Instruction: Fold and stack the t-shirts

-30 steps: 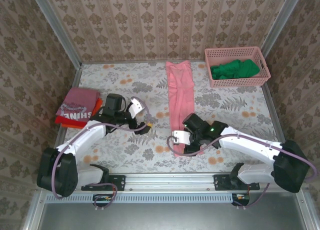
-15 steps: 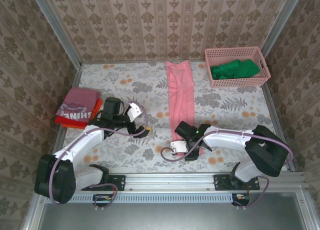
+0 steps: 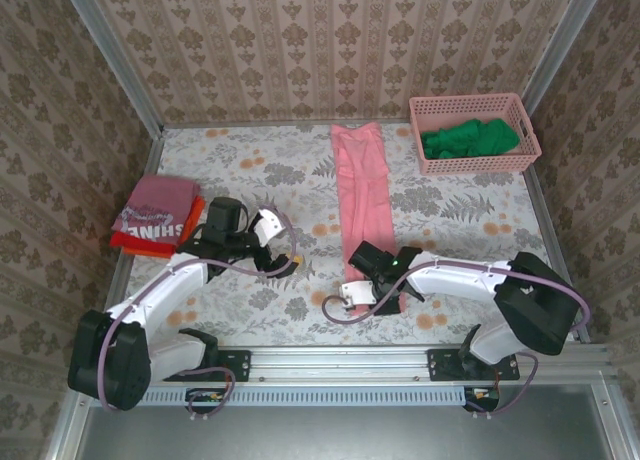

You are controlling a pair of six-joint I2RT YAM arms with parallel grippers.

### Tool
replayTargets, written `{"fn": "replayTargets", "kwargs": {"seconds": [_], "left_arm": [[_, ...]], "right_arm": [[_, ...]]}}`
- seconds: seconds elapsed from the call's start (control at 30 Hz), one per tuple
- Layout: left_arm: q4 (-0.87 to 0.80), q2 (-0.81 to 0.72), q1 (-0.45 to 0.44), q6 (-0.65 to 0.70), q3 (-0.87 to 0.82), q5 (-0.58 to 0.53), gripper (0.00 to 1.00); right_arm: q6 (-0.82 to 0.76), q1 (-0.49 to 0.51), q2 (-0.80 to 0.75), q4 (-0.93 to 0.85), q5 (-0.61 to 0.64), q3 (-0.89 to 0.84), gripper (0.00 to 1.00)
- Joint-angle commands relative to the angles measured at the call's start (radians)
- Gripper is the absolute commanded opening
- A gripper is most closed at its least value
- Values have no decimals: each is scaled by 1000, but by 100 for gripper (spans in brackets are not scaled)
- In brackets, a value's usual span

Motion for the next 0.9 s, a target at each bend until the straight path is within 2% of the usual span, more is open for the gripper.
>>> {"fn": "replayTargets", "kwargs": {"seconds": [0.0,0.1,0.4,0.7,0.87], "left_arm": [[77,-31,-9,12,-29,-8,100],[123,-38,-9,9,-48,7,100],[173,-39,-13,15,-65,70,100],[185,-23,-16,17,-60,64,100],[246,-7,-16,2,-60,63,100]], "right_arm": [[7,-28,-63,-73,-34,80,0],[-25,-74,-57,-73,-11,139,0],[-176,-260,107,-98,5,380,0],[-271,-362,286,-81,2,557,0],[-281,-411,341,-10,-32,603,0]]}}
